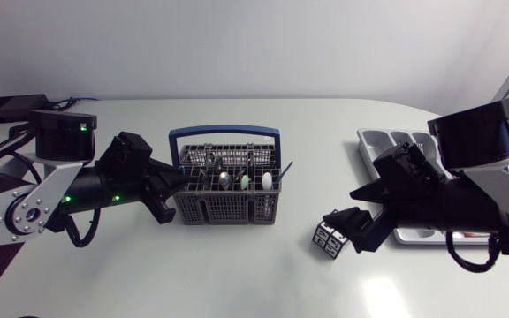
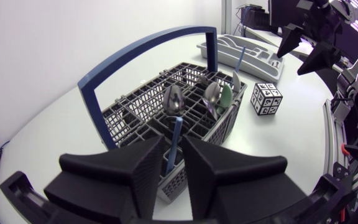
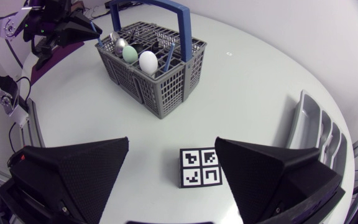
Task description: Transfer all utensils from the basket to the drawer tray.
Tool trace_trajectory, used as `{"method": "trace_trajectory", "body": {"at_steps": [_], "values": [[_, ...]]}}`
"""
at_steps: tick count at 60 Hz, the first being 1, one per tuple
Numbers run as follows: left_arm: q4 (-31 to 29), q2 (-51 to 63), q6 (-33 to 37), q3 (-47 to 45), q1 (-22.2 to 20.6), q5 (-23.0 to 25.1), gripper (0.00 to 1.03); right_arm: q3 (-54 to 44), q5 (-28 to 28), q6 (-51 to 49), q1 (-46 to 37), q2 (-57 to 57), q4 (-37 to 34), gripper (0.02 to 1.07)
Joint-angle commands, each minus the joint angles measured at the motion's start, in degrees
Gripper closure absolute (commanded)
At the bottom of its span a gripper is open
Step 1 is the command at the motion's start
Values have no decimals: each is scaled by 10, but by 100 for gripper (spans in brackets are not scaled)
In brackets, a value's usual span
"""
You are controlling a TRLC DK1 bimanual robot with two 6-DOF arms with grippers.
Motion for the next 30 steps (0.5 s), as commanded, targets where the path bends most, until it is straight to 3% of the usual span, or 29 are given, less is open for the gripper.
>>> {"method": "trace_trajectory", "body": {"at_steps": [1, 15, 30], "values": [[11, 10, 13, -13, -5, 8, 100, 4, 16, -10, 15, -6, 5, 7], [-1, -12, 7, -3, -7, 9, 100, 5, 36, -11, 34, -8, 6, 7], [-65, -71, -9, 50, -5, 17, 100, 4, 41, -11, 47, -8, 5, 7]]}}
